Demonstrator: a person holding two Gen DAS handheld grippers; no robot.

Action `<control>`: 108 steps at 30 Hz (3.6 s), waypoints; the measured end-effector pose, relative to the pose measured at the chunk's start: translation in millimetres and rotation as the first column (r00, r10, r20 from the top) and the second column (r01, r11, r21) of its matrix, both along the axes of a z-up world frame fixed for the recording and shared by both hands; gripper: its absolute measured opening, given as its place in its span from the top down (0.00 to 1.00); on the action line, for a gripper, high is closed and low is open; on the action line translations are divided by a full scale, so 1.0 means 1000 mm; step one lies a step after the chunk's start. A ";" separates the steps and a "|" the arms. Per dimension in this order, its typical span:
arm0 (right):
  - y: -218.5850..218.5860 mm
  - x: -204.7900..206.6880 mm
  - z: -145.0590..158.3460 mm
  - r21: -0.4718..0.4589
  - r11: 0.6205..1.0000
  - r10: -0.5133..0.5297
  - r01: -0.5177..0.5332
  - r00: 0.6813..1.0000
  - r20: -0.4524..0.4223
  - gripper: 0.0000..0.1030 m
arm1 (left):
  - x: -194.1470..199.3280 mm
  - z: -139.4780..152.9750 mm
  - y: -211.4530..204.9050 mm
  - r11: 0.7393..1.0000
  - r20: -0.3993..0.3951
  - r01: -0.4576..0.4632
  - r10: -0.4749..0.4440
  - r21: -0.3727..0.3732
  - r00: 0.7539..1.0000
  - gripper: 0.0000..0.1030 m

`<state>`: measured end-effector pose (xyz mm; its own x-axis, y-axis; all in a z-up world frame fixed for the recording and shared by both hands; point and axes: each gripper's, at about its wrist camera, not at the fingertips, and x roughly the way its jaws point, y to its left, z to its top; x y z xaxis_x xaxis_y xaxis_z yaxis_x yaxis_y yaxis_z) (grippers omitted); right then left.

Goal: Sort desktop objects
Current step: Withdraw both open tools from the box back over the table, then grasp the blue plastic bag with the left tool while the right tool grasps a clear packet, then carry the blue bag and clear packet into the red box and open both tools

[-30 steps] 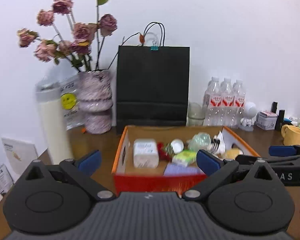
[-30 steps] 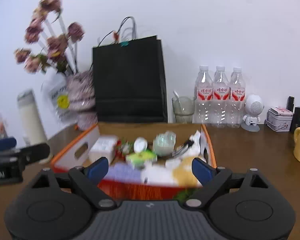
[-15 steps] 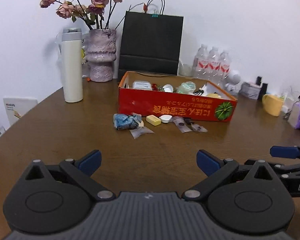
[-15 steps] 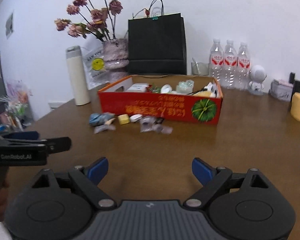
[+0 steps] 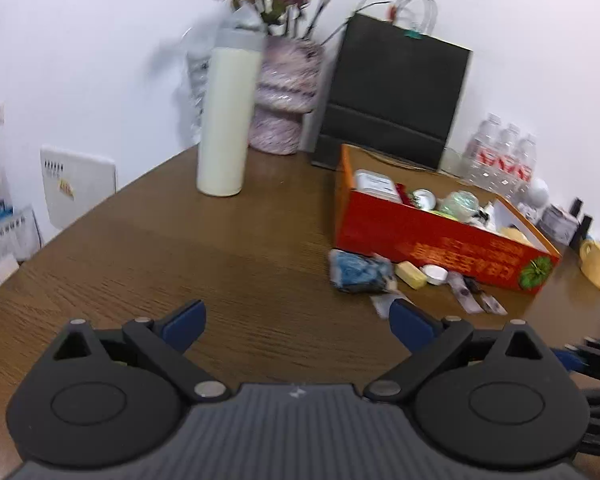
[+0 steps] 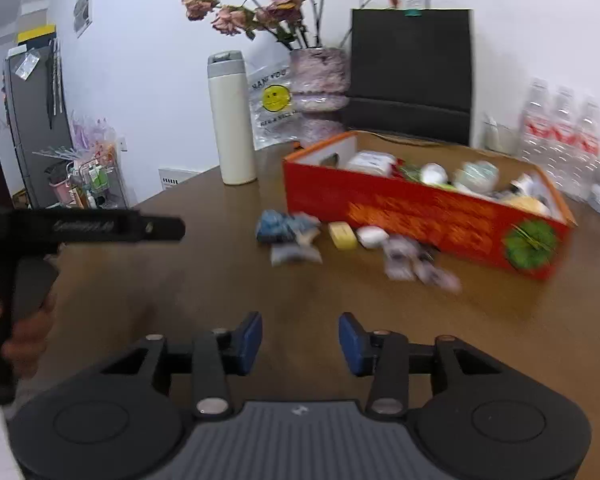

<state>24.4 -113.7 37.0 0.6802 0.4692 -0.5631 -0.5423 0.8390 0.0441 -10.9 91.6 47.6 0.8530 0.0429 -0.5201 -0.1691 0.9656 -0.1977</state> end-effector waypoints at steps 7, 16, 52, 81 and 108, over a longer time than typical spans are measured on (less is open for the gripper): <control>0.054 0.065 -0.014 -0.073 0.997 0.030 -0.030 1.000 -0.011 0.46 | 0.019 -0.006 0.013 0.998 -0.013 0.030 -0.029 0.057 0.999 0.02; 0.063 0.084 -0.029 -0.050 0.996 0.065 -0.068 0.996 -0.053 0.54 | 0.054 -0.011 0.019 0.994 -0.030 0.079 -0.077 0.075 0.997 0.03; -0.065 0.061 0.007 0.144 0.972 -0.188 0.188 0.982 -0.007 0.84 | 0.148 -0.040 -0.055 0.960 -0.137 0.205 -0.180 0.191 0.974 0.54; -0.085 -0.084 0.052 0.210 0.949 -0.281 0.235 0.933 0.226 0.84 | -0.059 0.031 -0.108 0.977 0.263 0.144 -0.182 0.154 0.947 0.75; -0.104 0.066 0.092 0.354 0.906 -0.285 0.232 0.953 0.105 0.84 | 0.110 0.060 -0.105 0.947 0.160 0.282 -0.306 0.157 0.939 0.71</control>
<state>90.9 -217.2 129.1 0.8674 0.4071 -0.2860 -0.3302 0.9011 0.2812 98.7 -13.6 108.1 0.9164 -0.1670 -0.3637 0.1525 0.9859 -0.0683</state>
